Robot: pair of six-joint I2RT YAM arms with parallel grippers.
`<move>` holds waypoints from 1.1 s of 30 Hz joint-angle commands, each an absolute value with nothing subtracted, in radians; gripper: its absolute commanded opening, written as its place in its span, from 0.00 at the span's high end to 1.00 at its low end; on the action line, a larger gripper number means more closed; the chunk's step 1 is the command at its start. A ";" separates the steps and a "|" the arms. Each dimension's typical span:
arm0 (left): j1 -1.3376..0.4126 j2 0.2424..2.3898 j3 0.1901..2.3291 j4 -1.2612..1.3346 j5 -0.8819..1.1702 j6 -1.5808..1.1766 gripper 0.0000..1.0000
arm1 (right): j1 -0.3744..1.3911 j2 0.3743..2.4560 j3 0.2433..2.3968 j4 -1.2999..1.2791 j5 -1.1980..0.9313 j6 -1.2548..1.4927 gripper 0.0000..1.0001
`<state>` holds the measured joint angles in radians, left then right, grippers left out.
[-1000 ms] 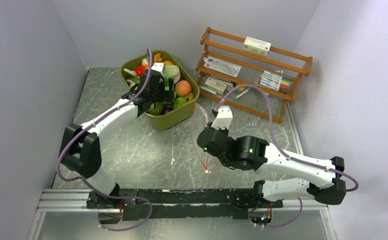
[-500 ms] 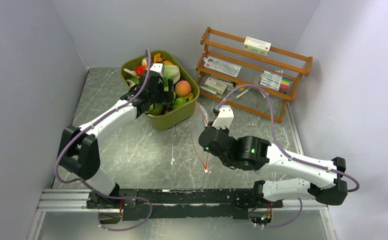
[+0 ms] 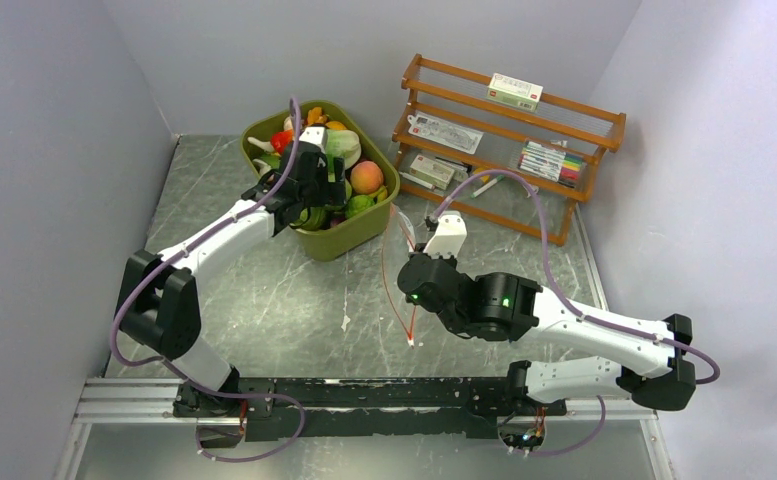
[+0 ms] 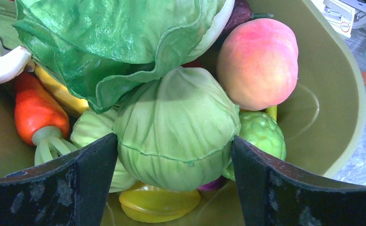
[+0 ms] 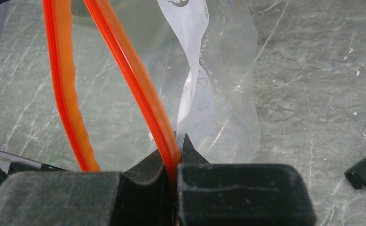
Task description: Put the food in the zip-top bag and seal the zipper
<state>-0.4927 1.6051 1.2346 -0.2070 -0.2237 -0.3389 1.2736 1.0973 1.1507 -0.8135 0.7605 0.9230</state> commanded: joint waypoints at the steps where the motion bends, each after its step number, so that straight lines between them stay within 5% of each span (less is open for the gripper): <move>1: -0.485 1.589 1.206 -0.245 -0.252 -0.328 0.19 | 1.270 1.101 1.169 -0.809 0.774 0.918 1.00; 14: -0.485 1.336 1.127 -0.271 -0.103 -0.313 0.41 | 1.270 1.142 1.171 -0.847 0.802 1.022 1.00; 33: -0.485 0.757 0.994 -0.418 0.387 -0.498 0.46 | 1.132 1.256 1.242 -0.738 0.616 0.895 1.00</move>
